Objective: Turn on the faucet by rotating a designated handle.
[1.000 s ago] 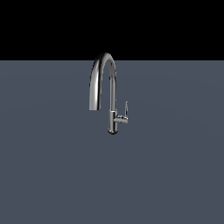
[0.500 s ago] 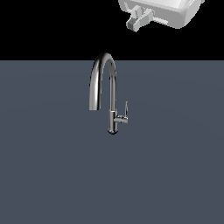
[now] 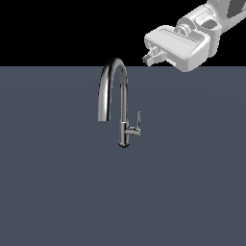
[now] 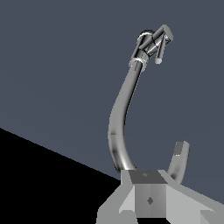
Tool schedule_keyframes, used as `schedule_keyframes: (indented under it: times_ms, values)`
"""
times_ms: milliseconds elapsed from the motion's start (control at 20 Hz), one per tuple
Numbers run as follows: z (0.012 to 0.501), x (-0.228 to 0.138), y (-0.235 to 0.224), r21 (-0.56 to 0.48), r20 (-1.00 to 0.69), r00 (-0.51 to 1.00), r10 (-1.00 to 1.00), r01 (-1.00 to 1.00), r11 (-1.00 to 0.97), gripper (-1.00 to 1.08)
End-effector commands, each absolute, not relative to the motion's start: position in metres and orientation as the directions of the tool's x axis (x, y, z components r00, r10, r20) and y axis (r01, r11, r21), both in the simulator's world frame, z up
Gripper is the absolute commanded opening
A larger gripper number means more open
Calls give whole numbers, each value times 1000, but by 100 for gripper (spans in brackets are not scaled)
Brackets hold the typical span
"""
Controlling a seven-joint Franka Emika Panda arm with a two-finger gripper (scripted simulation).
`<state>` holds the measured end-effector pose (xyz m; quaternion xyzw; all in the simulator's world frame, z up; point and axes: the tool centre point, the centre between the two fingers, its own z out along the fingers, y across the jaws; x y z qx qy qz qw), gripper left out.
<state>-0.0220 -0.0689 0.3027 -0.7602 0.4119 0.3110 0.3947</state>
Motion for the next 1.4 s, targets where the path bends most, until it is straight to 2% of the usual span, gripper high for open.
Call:
schedule_keyframes:
  times_ms: [0,750,1350]
  values:
    - [285,-13,-72,-326,-838,413,-358,-903,-278,-100]
    - [172,16,-75,-119,-986,104,-127,-985,121,-100]
    - [130,20,-65,-8,-1000,6,-7,-969,249,-100]
